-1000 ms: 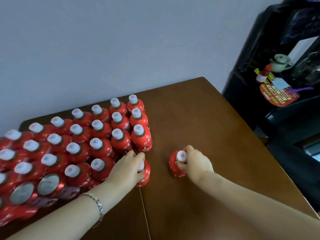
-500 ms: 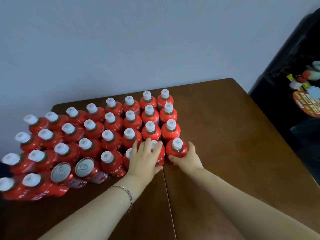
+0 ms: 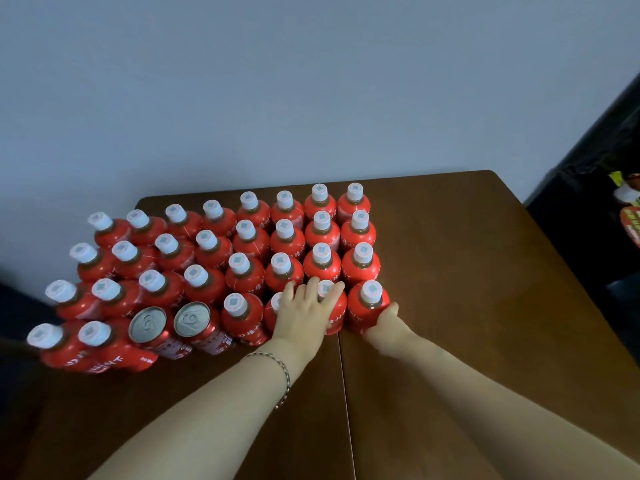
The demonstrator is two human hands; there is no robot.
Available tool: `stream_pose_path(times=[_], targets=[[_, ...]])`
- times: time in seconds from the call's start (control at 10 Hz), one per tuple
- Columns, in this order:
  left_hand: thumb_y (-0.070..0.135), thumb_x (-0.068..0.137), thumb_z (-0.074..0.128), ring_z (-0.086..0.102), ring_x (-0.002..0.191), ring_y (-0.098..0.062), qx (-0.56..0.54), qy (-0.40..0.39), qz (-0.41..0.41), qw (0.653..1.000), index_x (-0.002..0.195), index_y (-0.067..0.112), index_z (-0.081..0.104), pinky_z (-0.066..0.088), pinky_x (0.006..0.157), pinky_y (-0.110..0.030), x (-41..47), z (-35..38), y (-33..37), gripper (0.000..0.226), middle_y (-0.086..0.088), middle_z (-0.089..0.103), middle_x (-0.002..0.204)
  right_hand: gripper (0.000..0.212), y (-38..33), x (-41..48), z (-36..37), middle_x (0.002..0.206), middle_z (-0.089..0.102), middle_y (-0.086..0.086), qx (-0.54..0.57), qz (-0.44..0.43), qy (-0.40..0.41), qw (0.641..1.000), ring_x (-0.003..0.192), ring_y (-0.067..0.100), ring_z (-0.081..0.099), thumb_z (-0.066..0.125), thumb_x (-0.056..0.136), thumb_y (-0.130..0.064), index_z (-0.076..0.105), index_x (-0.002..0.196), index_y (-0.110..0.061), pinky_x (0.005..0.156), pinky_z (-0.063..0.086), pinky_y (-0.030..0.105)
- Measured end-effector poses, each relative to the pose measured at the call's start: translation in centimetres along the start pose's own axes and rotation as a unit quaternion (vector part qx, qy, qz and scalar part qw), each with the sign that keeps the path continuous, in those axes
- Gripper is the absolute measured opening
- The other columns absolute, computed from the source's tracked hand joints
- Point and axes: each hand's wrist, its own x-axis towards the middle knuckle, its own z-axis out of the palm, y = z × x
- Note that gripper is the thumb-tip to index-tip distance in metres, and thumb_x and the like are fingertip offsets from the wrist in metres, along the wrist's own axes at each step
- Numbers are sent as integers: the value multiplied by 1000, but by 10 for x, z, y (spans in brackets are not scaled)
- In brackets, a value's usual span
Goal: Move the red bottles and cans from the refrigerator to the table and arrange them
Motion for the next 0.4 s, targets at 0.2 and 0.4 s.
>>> stream_pose_path(times=[0.2, 0.4], targets=[[19, 92, 52, 24, 133, -25, -174, -13, -52, 983, 144, 27, 27, 19, 114, -38, -12, -26, -1, 59, -5, 28, 142, 45, -39, -48, -17, 150, 32, 15, -345, -16, -68, 936, 136, 28, 34, 29, 100, -4, 24, 145, -1, 103, 28, 22], [15, 91, 50, 60, 89, -20, -363, -1, -174, 915, 91, 14, 62, 50, 81, -37, -64, -66, -41, 12, -3, 63, 95, 27, -34, -70, -1, 99, 63, 8, -438, -59, -79, 894, 70, 19, 60, 43, 95, -16, 56, 115, -4, 58, 46, 22]])
